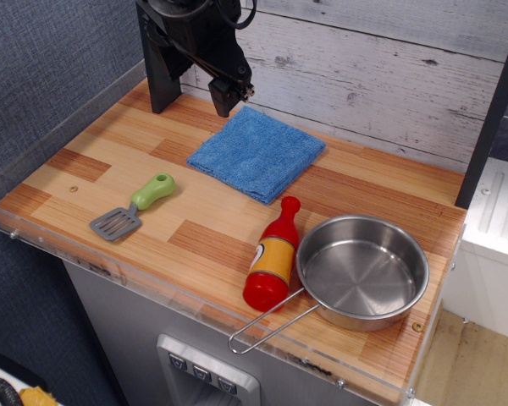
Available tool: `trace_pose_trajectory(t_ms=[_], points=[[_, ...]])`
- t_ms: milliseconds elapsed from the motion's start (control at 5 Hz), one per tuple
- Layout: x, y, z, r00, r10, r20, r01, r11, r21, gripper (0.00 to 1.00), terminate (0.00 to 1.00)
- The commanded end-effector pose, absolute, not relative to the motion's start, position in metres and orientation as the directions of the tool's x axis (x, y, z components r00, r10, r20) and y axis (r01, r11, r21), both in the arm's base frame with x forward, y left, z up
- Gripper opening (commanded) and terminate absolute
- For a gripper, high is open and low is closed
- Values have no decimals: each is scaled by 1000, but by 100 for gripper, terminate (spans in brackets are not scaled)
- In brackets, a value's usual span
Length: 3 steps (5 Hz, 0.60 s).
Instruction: Place the green spatula in the narrow space between the hot sauce and the silver pan.
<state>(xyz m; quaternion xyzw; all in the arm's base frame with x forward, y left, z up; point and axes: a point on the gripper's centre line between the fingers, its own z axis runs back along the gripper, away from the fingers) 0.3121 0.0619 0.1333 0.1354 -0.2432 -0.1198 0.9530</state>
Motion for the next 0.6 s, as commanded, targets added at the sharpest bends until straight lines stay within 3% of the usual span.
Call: trace_pose_trajectory(t_ms=[0, 400], points=[[312, 62, 133, 853, -294, 431, 163, 935, 316, 100, 0], [276, 75, 121, 906, -233, 353, 119, 941, 316, 100, 0]])
